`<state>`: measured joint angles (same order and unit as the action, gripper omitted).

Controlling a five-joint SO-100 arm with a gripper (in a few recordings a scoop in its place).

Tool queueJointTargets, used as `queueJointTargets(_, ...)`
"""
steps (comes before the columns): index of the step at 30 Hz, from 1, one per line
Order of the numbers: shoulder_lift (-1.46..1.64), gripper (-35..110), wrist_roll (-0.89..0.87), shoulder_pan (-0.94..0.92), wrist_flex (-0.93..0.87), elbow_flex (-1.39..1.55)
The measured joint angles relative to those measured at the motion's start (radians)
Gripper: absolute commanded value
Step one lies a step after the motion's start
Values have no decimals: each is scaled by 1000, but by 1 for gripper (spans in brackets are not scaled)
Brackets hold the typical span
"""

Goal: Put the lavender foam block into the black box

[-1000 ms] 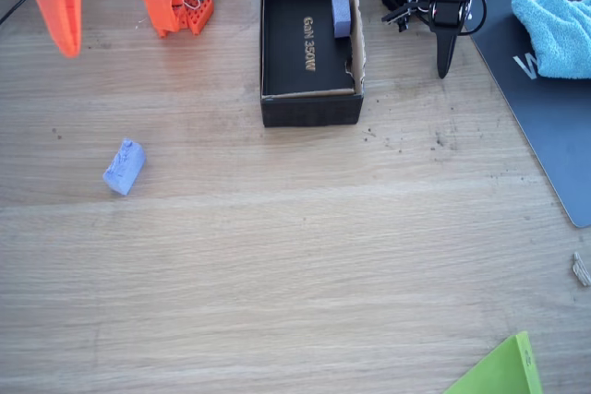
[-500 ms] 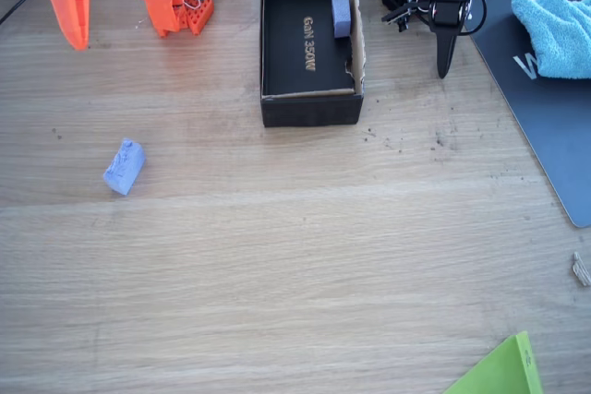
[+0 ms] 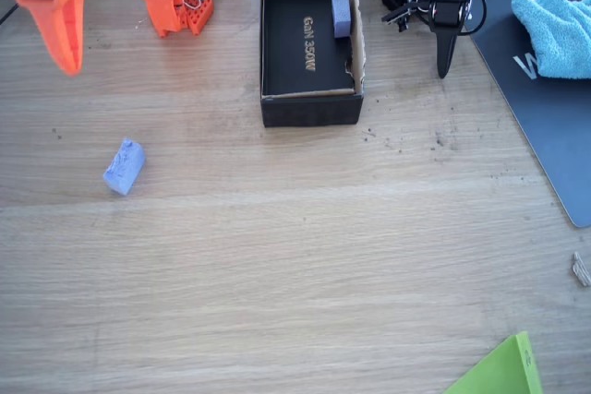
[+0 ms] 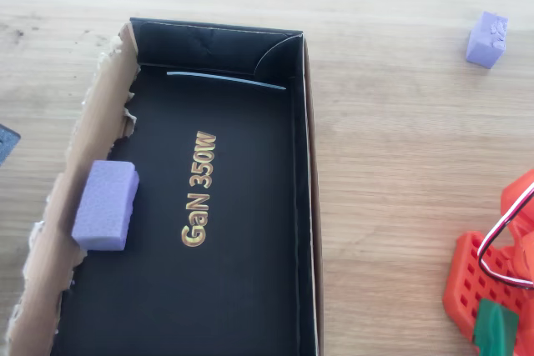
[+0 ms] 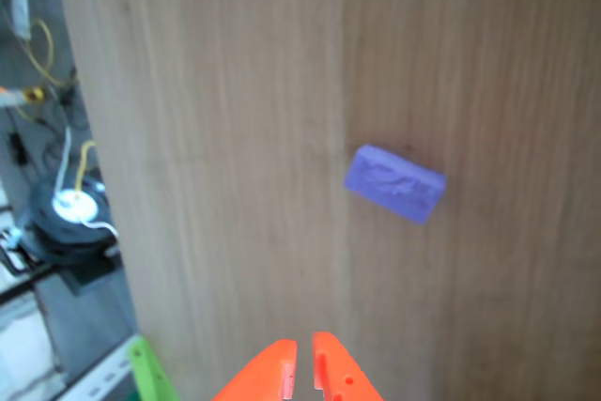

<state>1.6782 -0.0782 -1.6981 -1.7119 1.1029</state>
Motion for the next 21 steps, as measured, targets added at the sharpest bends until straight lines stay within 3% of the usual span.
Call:
queueJointTargets(7,-89,0,-44,26,-54,-74)
queueJointTargets(21,-98,0,-664,15,-181,-75)
